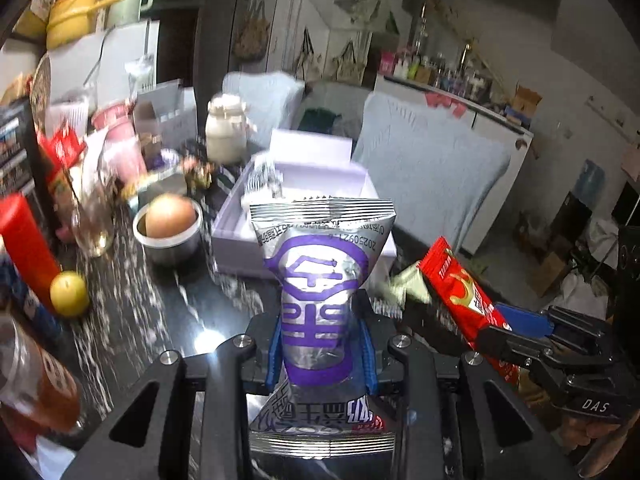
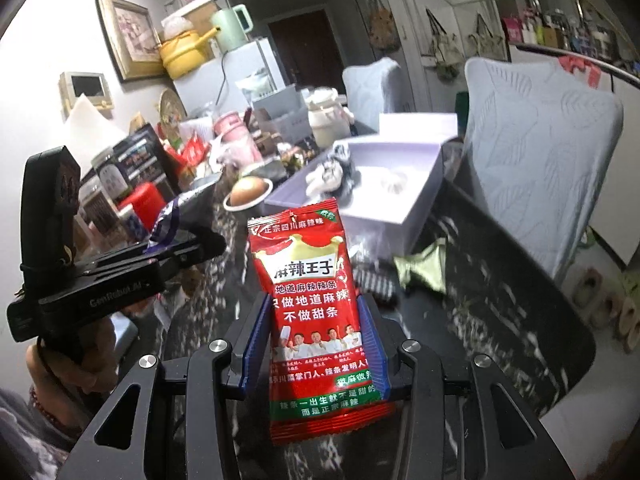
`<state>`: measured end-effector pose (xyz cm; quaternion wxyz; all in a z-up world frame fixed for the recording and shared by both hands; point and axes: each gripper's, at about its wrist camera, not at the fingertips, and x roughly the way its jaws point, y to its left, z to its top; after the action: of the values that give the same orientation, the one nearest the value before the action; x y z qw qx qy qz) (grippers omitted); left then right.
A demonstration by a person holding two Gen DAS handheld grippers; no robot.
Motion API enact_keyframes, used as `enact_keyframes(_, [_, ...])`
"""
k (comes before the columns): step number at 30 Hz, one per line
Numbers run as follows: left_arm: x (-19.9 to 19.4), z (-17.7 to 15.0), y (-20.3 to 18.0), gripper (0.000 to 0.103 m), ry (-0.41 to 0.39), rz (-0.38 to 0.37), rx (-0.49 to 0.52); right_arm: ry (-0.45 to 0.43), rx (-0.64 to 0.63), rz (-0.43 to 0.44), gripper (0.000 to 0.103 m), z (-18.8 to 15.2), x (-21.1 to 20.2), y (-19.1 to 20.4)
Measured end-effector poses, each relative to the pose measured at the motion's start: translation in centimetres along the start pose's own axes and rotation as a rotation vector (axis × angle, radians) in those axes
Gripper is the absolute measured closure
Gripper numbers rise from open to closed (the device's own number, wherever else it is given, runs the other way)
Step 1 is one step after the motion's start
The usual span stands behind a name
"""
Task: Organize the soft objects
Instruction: 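Carry both held snack bags up and over the open white box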
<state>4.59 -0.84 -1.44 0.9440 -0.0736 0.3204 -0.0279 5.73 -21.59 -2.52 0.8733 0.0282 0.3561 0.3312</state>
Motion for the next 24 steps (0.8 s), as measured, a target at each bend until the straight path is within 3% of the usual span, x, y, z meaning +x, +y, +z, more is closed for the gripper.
enact_keyframes(9, [0.1, 4.7, -0.1, 0.072, -0.133, -0.008, 0.016, -0.092, -0.022, -0.040, 0.060, 4.9, -0.4, -0.7])
enact_keyframes(24, [5.6, 11.9, -1.7, 0.072, -0.226, -0.058, 0.063, -0.174, -0.017, -0.051, 0.060, 12.5, 2.7, -3.5])
